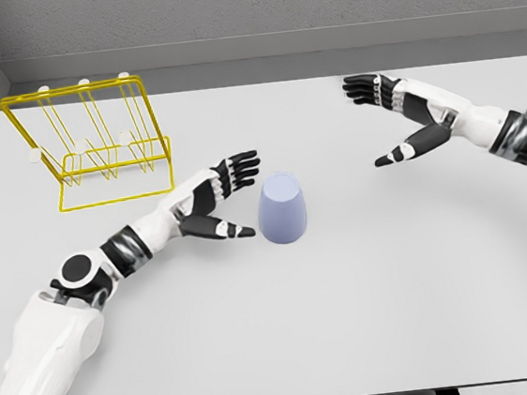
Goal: Place the cup on the cup holder with both arms
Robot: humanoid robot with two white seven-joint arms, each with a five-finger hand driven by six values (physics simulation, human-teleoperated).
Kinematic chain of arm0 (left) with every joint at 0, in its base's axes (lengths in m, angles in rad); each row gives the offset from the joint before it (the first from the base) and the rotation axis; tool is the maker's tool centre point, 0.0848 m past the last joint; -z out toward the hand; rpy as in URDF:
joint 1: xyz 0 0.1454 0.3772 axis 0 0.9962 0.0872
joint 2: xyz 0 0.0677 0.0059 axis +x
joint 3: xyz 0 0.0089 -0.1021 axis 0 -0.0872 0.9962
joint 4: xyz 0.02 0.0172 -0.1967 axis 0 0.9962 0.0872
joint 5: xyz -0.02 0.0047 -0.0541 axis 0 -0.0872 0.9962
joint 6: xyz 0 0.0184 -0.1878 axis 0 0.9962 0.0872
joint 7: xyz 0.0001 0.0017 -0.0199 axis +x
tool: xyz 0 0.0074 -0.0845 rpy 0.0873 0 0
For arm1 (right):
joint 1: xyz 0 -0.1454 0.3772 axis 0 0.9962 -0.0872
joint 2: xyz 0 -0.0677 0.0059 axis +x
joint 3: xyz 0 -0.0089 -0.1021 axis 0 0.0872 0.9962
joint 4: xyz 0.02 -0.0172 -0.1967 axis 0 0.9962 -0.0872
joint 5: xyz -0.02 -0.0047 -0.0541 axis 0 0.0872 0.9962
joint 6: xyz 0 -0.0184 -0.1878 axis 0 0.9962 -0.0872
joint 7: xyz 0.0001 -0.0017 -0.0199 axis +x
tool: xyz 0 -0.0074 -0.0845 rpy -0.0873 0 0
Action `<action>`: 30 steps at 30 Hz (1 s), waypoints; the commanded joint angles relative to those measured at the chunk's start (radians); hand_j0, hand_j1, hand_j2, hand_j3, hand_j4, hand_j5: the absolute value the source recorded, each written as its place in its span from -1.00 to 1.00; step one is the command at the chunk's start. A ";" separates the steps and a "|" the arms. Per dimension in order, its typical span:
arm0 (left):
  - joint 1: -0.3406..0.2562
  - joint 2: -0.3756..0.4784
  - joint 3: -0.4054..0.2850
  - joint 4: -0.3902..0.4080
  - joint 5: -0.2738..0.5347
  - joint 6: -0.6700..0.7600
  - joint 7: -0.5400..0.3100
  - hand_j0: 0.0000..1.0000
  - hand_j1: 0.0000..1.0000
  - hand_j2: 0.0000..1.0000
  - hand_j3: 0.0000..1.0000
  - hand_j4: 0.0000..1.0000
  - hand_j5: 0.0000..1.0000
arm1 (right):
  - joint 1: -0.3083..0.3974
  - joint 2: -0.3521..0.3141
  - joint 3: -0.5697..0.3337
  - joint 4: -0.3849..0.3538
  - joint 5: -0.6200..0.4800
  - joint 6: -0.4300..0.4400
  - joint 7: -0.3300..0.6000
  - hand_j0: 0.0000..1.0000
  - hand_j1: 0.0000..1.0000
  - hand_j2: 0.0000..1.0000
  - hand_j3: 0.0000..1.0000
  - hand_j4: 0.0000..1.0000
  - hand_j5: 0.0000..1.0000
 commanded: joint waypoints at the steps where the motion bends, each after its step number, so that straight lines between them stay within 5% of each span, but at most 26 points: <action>1: 0.000 -0.021 -0.001 0.005 -0.010 0.000 0.000 1.00 1.00 1.00 1.00 1.00 1.00 | 0.008 -0.058 0.002 -0.006 -0.007 -0.082 0.000 1.00 1.00 1.00 1.00 1.00 1.00; 2: -0.002 -0.028 0.001 0.006 -0.012 0.002 0.000 1.00 1.00 1.00 1.00 1.00 1.00 | 0.014 -0.067 0.005 -0.005 0.002 -0.111 0.000 1.00 1.00 1.00 1.00 1.00 1.00; 6: -0.005 -0.030 0.005 0.017 -0.012 0.000 0.000 1.00 1.00 1.00 1.00 1.00 1.00 | -0.021 -0.072 -0.001 0.034 0.372 -0.111 0.000 1.00 1.00 1.00 1.00 1.00 1.00; 9: -0.006 -0.031 0.004 0.017 -0.012 0.000 0.000 1.00 1.00 1.00 1.00 1.00 1.00 | -0.081 -0.072 -0.001 0.035 0.396 -0.111 0.000 1.00 1.00 1.00 1.00 1.00 1.00; 11: -0.005 -0.045 0.001 0.018 -0.012 0.000 0.000 1.00 1.00 1.00 1.00 1.00 1.00 | -0.113 -0.095 -0.003 0.035 0.548 -0.111 0.000 1.00 1.00 1.00 1.00 1.00 1.00; 30: -0.008 -0.050 0.004 0.032 -0.013 0.002 0.000 1.00 1.00 1.00 1.00 1.00 1.00 | -0.141 -0.106 -0.009 0.034 0.564 -0.111 0.000 1.00 1.00 1.00 1.00 1.00 1.00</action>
